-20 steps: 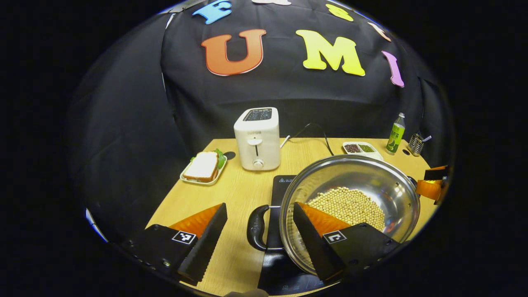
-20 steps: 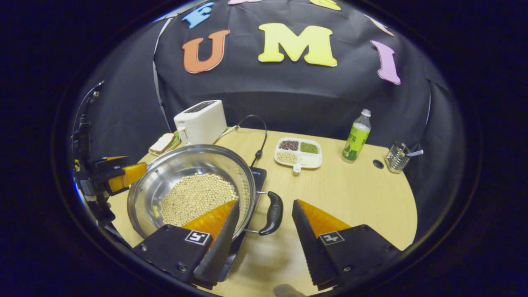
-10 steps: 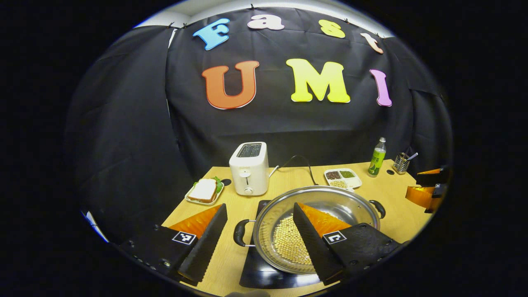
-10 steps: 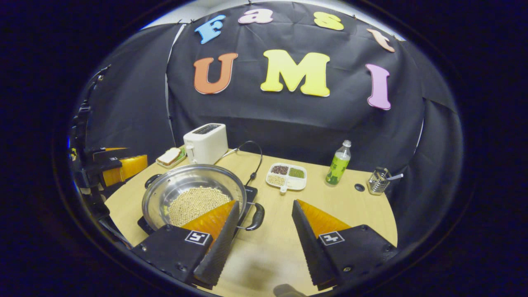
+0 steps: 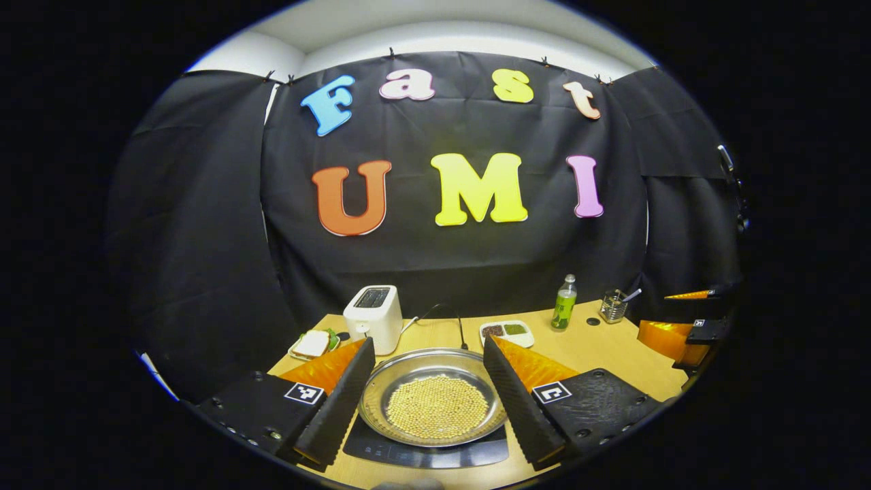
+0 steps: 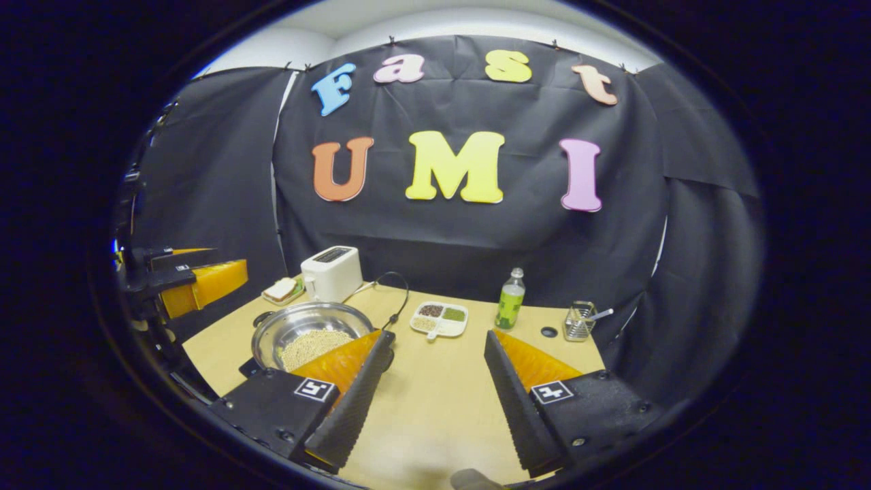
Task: First push the handle of the pot to place it horizontally, then grasp the pot with both hands and set it on the induction cooktop.
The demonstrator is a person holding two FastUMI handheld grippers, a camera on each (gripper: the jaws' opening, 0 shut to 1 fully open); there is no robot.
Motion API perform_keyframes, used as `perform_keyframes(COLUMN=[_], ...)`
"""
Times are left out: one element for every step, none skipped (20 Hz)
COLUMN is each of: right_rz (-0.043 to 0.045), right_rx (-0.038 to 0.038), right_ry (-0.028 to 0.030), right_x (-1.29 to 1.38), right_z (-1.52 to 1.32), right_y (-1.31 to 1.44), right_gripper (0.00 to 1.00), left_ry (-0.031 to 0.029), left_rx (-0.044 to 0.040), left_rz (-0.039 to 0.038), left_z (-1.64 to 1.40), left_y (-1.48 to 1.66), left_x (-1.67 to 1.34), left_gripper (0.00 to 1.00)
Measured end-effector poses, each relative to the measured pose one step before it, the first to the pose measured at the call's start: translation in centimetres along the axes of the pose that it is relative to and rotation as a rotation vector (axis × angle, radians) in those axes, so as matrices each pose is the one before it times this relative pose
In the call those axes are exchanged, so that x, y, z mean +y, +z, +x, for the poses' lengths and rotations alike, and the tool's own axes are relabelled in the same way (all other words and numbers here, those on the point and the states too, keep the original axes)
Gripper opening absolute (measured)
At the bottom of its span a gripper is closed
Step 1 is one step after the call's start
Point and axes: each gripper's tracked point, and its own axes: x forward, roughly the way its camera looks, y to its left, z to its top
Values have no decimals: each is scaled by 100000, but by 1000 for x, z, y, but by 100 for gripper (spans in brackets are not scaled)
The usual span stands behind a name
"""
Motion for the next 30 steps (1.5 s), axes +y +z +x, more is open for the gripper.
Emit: perform_keyframes(right_rz=[310,176,332,-78,-323,-400,112,73,121,478,1313,1641,1219,716,602,199,432,619,656,712,476,99,-101,51,205,31,159,-34,74,-46], right_rx=[-999,-1061,-1376,-1340,-919,-1503,-968,-1193,-684,-758,-208,-527,-745,-987,-794,-463,-649,-1273,-510,-1021,-1079,-831,-573,-505,-745,-680,-341,-383,-605,-673], right_ry=[-333,-434,-685,-348,-1376,-261,-632,-603,-434,-424,-512,160,-383,-516,-715,-449,-933,-872,-1108,-981,-1067,-1026,-562,-342,-737,-465,-619,-226,-667,-469], right_x=[-1255,-1368,-1388,-1323,-1526,-1244,-1102,-1196,-1025,-947,-895,-609,-647,-746,-711,-547,-671,-563,-537,-494,-492,-410,-300,-181,-246,-206,-184,-155,-245,-288], right_z=[-1249,-1191,-1284,-1191,-1107,-1017,-1172,-929,-697,-711,-798,-749,-651,-585,-502,-621,-506,-408,-406,-350,-367,-301,-266,-287,-308,-195,-50,-149,-157,-233], right_y=[489,442,525,547,211,507,443,298,220,168,149,269,265,314,282,203,131,434,334,306,339,288,41,353,221,346,114,261,171,389], right_gripper=[93,90,90,94,90,100,100,100,100,100,100,100,100,100,100,100,100,100,100,99,100,100,99,100,100,100,100,100,99,99], left_ry=[522,-32,-1,308,219,342,-403,-104,179,-47,-346,-338,-459,-461,-306,-1071,-949,-769,-241,-544,-815,-660,-333,-126,-29,-70,137,370,198,113], left_rx=[-1311,-768,-137,-530,-261,-221,-625,-288,-623,-713,-1140,-1388,-1497,-837,-336,-462,-1045,-1555,-961,-385,-496,208,364,-291,-449,118,-771,-859,-822,-553], left_rz=[747,175,-383,-748,-1318,-1784,-1914,-1233,-506,-21,240,242,278,554,1,-333,-424,368,888,528,6,-278,-224,28,106,-21,189,184,52,-186], left_z=[-1010,-787,-855,-817,-806,-648,-668,-758,-633,-603,-421,-472,-408,-220,-346,-258,-194,-382,-402,-397,-320,-202,-192,-95,-70,-33,-106,-34,-91,50], left_y=[671,508,211,356,382,207,256,385,290,443,451,612,643,507,356,396,494,518,330,161,38,-26,-108,143,221,-70,240,300,269,156], left_x=[-1125,-1337,-1370,-1239,-1121,-1181,-1351,-1150,-890,-960,-831,-820,-790,-850,-629,-931,-738,-676,-269,-256,-349,-432,-260,-6,-100,-172,-88,139,-55,-11], left_gripper=[95,95,95,95,95,96,96,96,96,96,96,96,96,96,96,96,96,96,96,96,96,96,96,96,96,96,96,96,96,96])
